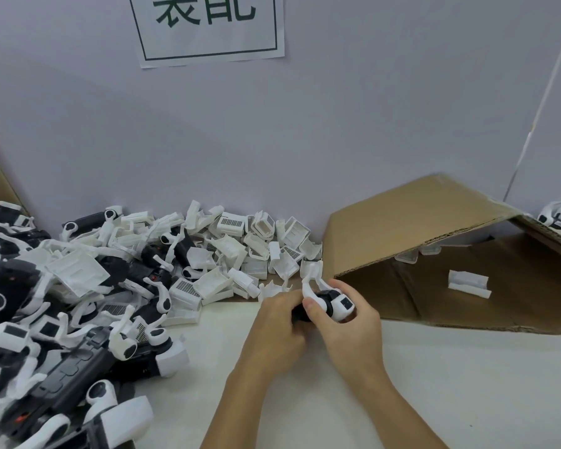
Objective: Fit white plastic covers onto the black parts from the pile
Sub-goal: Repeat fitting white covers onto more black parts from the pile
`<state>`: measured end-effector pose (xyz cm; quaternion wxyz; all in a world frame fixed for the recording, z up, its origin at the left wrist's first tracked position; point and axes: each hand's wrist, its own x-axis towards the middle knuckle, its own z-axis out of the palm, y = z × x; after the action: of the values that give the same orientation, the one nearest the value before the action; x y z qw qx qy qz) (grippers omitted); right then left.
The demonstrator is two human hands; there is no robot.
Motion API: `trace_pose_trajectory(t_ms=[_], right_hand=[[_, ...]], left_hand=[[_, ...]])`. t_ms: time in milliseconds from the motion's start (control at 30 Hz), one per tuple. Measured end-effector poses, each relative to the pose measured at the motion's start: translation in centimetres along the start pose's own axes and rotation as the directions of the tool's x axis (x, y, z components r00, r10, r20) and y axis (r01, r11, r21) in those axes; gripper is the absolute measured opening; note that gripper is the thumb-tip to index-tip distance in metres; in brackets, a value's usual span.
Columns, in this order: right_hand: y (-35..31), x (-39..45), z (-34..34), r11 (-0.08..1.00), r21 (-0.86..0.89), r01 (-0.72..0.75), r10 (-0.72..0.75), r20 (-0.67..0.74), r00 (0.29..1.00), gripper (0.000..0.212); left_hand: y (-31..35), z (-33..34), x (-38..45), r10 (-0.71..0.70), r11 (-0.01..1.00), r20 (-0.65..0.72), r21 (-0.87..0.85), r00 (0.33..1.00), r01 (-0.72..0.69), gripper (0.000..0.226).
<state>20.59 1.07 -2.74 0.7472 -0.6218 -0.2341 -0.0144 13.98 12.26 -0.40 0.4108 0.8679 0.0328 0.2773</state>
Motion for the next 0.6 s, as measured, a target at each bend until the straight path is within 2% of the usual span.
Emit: trace_pose_trajectory(t_ms=[500,600], right_hand=[[-0.5,0.2,-0.1,1.000,-0.029,-0.004,0.003,-0.046,0.999,0.030],[-0.7,0.0,0.0,1.000,0.017,-0.026,0.026,-0.006,1.000,0.045]], left_hand=[[0.8,-0.4,0.1,0.009,0.998,0.065,0.054,0.998,-0.012,0.042],[0.4,-0.3,0.1,-0.017,0.999,0.042,0.036,0.999,0.016,0.037]])
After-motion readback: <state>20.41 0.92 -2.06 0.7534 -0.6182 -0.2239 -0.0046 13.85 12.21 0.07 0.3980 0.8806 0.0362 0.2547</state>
